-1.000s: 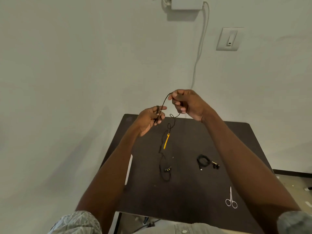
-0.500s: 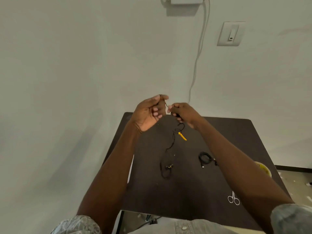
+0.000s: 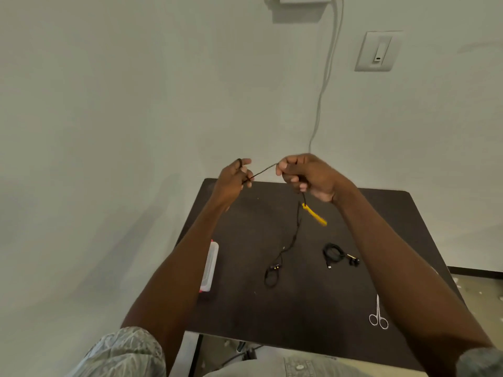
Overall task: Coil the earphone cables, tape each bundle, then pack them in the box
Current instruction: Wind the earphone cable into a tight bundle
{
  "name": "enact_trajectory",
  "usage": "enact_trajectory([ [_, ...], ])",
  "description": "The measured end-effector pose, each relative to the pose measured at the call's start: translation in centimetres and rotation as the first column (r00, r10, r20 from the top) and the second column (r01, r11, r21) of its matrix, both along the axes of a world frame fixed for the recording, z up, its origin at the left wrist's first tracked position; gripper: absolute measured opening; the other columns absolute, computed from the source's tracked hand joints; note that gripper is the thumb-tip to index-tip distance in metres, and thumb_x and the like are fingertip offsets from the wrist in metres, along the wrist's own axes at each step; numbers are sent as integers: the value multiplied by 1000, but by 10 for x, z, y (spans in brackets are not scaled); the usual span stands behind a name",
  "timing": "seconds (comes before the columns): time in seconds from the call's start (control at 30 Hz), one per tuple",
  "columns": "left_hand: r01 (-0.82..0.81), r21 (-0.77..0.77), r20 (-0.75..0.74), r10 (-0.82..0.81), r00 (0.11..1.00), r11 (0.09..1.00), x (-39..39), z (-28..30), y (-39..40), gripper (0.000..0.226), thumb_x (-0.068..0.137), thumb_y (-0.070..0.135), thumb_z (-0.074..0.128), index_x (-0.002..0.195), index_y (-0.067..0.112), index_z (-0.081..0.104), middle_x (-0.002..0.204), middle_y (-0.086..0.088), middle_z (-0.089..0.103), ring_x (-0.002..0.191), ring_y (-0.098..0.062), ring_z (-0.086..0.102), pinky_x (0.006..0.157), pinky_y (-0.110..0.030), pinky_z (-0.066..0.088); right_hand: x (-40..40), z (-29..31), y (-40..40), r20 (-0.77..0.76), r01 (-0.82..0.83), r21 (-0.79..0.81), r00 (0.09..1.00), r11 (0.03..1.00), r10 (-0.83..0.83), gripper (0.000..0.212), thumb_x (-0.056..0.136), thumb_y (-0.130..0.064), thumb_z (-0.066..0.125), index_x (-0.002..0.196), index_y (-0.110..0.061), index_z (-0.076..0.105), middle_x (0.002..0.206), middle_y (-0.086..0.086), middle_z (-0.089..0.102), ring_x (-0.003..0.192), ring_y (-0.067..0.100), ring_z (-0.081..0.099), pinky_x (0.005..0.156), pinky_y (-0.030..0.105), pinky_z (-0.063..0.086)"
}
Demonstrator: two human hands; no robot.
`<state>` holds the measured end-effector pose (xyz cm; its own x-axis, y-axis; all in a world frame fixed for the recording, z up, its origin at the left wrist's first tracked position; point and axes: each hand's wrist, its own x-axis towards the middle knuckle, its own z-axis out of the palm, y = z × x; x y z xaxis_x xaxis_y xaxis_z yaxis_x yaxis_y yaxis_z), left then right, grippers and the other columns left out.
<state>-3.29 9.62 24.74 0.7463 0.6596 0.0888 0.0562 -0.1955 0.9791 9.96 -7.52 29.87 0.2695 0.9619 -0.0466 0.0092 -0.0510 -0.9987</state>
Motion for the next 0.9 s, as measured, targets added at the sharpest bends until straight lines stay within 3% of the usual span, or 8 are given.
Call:
enact_trajectory([
  [0.07,115,-10,-43,-116,992,993,1,-3,-6,26,103,11,36,123,9,54,74,-2,58,54,-6,49,54,-15,39,6,11,4,-28,40,87,999,995,-38,20,100,-14,49,88,-4,61,61,0,39,46,12,29,49,27,22],
  [0.2,230,-180,-9,-235,972,956,1,-8,-14,30,103,8,34,122,6,57,67,-1,44,53,-6,36,54,-20,29,15,20,12,-130,141,197,985,970,-117,16,98,-9,51,96,3,63,63,3,43,47,16,36,49,28,34],
  [0.4,465,-333,59,-474,879,820,-6,-1,-19,49,105,34,30,117,-1,63,59,1,33,52,-11,23,54,-29,20,30,0,22,-124,299,125,951,946,-284,20,97,-20,56,104,-7,69,63,0,38,47,12,26,48,30,15],
  [0.53,625,-361,216,-590,778,692,-11,13,-22,41,100,27,38,108,-3,65,56,2,28,49,-10,25,53,-29,21,35,-24,27,-3,419,43,908,907,-420,19,98,-23,56,94,-12,72,61,-1,39,45,10,24,41,20,18],
  [0.63,633,-437,479,-430,765,639,-6,29,-25,34,100,19,36,110,-3,59,56,5,35,48,-8,32,52,-25,27,21,-50,26,183,341,-99,930,935,-320,20,94,-33,59,91,-20,73,63,-2,43,44,8,28,39,18,22],
  [0.73,499,-479,615,-130,778,723,3,41,-19,29,100,10,34,119,-4,52,59,4,42,48,-8,38,53,-24,33,-3,-75,23,176,186,-229,973,956,-147,26,93,-43,60,88,-20,73,64,-4,45,45,7,31,40,19,24],
  [0.9,-16,-414,381,189,905,910,6,19,4,27,101,0,34,124,3,48,68,-1,50,57,-11,47,59,-23,42,-22,-70,11,104,4,-265,994,964,25,40,97,-45,53,90,-8,68,63,2,49,44,11,35,40,22,27],
])
